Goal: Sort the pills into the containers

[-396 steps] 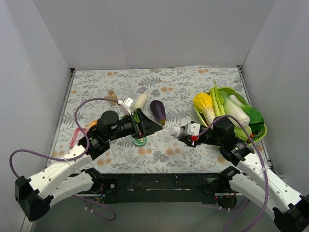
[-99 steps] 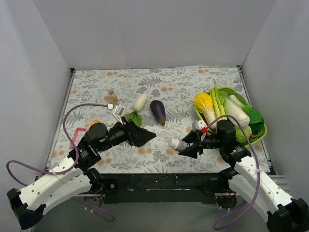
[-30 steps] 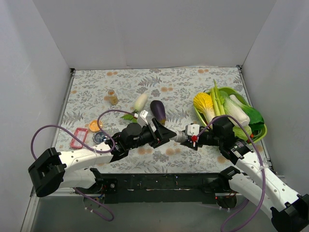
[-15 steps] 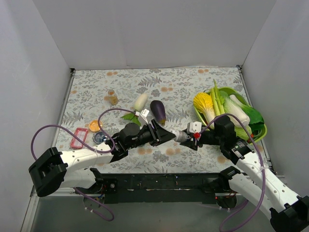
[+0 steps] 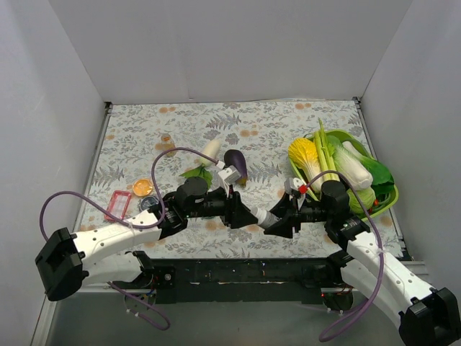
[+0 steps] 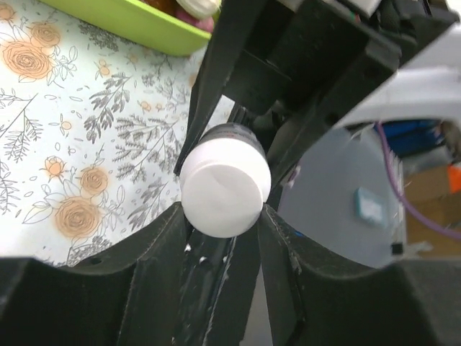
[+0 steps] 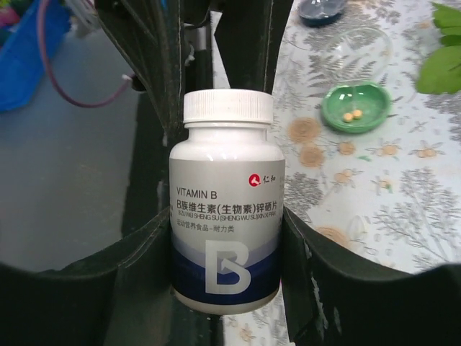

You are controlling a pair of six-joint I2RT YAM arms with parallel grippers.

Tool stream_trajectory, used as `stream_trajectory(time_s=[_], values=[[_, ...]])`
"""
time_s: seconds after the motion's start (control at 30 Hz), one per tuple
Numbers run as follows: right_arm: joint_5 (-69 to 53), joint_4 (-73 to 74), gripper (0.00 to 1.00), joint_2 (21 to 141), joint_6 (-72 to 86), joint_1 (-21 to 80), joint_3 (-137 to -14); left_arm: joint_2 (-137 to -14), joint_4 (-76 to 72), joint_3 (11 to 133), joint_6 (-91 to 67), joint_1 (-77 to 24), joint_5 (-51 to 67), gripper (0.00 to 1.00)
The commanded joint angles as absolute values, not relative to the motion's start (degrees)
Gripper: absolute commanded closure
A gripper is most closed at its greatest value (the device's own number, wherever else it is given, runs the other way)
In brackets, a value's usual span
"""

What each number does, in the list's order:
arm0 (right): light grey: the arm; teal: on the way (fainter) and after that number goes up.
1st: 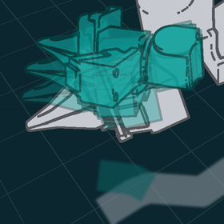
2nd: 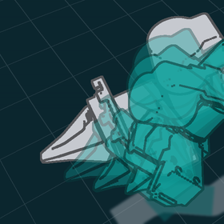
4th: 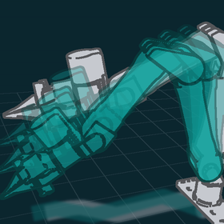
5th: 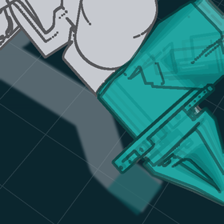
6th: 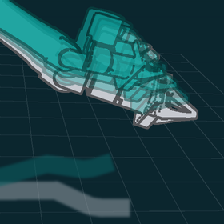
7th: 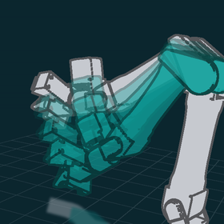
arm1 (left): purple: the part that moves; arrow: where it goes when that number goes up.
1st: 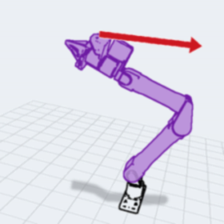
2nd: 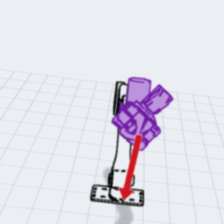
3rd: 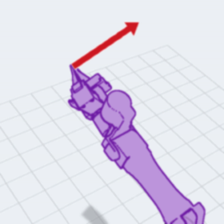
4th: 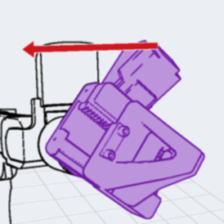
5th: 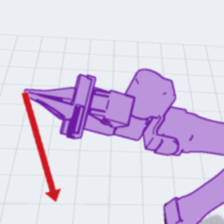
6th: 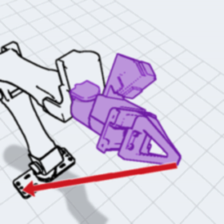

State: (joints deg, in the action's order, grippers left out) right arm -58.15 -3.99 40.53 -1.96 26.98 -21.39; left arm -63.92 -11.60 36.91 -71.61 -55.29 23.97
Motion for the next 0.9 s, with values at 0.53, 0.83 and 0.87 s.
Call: stream_trajectory(time_s=[0.53,0.83,0.87], values=[[-56.09,4.38,0.99,39.20,-17.11,25.75,-28.38,-48.16,-2.90,35.24,-93.67,-53.53,12.74,0.02],[-47.99,13.53,0.99,39.29,-35.58,27.86,-32.61,-60.02,-11.25,39.10,-104.32,-53.35,14.06,0.03],[-47.81,13.71,0.99,39.20,-35.94,27.86,-32.61,-60.99,-11.51,39.46,-104.76,-53.35,14.24,0.05]])
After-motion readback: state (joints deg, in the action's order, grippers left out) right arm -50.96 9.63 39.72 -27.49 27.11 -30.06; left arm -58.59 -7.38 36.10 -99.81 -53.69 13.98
